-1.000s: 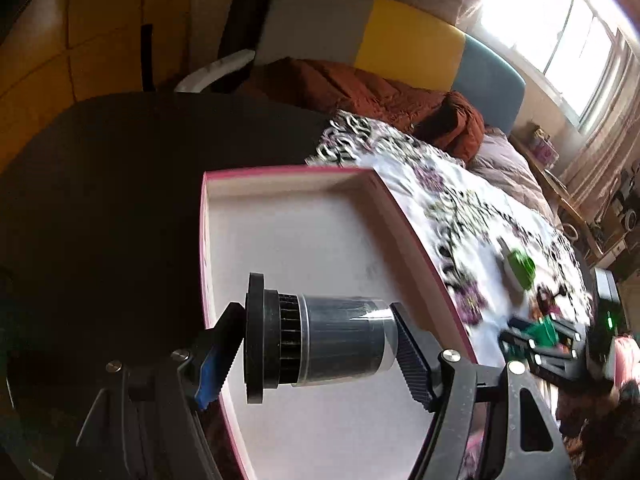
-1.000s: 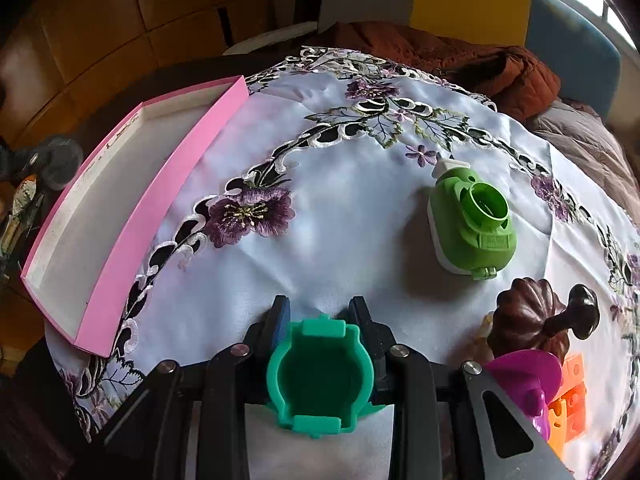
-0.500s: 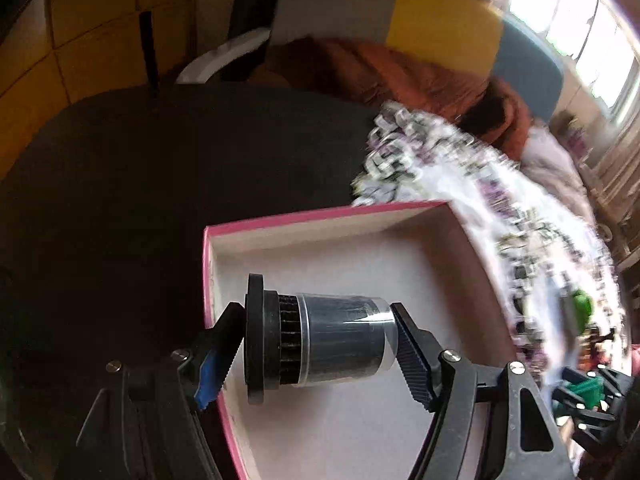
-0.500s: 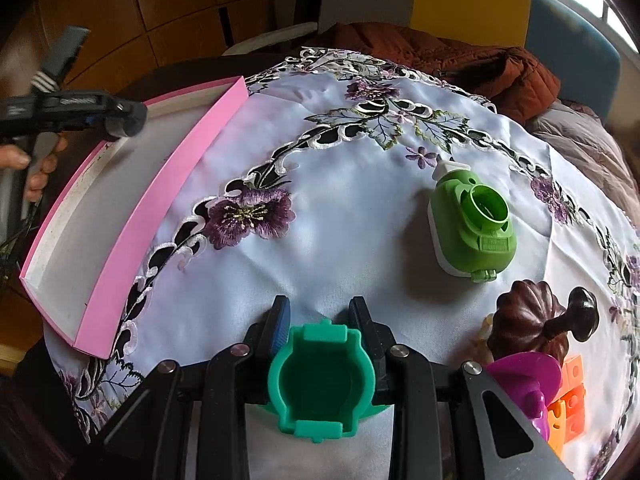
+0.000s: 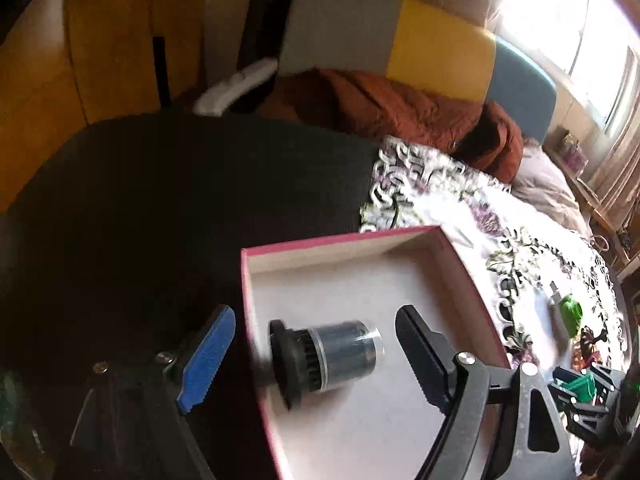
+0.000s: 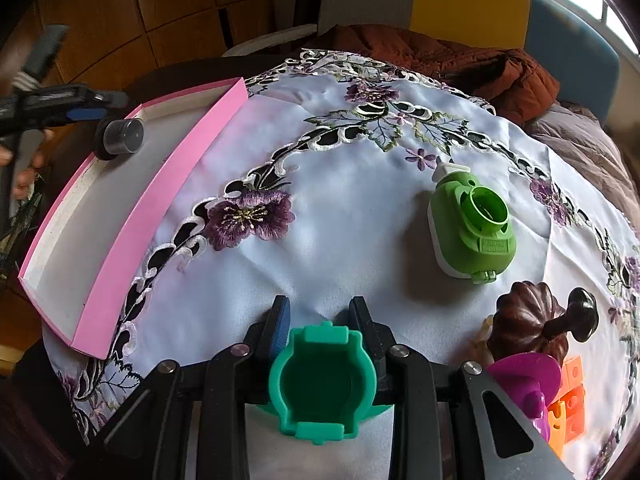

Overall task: Organize rigid objects
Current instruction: 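Carry the cylinder into the tray and open the left gripper while the right holds the teal piece, then carry the teal stand piece toward the tray with the right gripper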

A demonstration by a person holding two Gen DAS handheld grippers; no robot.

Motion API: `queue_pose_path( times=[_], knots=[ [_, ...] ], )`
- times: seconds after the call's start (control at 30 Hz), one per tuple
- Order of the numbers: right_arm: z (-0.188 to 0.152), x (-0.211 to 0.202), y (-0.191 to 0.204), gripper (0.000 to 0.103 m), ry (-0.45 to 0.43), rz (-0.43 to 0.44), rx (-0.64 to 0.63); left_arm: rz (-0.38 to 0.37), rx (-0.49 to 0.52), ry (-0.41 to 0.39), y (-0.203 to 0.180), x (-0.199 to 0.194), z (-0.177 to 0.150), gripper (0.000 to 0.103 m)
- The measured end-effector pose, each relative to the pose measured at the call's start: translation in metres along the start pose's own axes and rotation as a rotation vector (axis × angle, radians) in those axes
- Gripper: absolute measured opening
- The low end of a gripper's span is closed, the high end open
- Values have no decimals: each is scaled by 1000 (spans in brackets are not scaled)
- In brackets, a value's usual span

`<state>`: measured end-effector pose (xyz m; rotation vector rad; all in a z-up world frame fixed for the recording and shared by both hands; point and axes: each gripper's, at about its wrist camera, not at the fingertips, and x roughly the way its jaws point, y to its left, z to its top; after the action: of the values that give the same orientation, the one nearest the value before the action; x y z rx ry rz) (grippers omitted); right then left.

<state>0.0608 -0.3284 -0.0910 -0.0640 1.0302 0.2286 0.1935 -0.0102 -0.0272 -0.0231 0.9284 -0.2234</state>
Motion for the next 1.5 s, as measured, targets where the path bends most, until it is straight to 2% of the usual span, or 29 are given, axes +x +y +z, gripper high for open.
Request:
queue_pose_path(
  times=[0.1, 0.37, 0.5, 0.77, 1.03, 1.1, 1.23, 1.3, 1.33, 1.37, 1.43, 1.5],
  knots=[
    [0, 0, 1, 31, -1, -5, -7, 27, 11, -42, 1, -30, -20, 84],
    [-1, -1, 3, 31, -4, -22, -21, 42, -11, -13, 0, -62, -84, 84],
    [-1, -1, 5, 31, -9, -29, -24, 64, 3, -24, -15, -73, -105, 84],
    [-3, -2, 4, 31, -19, -31, -18, 93, 12, -37, -31, -84, -123, 83],
    [-3, -1, 3, 32, -21, -33, 34, 86, -26, -29, -22, -84, -125, 82],
    [-2, -1, 1, 33, -17, -35, 68, 82, -30, -16, -20, -82, -127, 76],
    [-2, -1, 0, 35, -17, -37, 114, 74, -39, -15, -14, -82, -131, 74],
    [-2, -2, 1, 40, -14, -48, 128, 72, -53, -15, -10, -83, -132, 74],
    [-2, -2, 1, 49, -12, -49, 138, 72, -62, -12, -7, -83, -133, 74],
    [-2, -3, 1, 65, -8, -47, 149, 68, -76, -10, -3, -83, -134, 74],
    [-3, -2, 5, 81, 19, -41, 155, 61, -95, -10, 2, -84, -135, 74],
    [-5, -2, 11, 81, 17, -69, 131, 65, -107, -9, 6, -85, -136, 74]
  ],
)
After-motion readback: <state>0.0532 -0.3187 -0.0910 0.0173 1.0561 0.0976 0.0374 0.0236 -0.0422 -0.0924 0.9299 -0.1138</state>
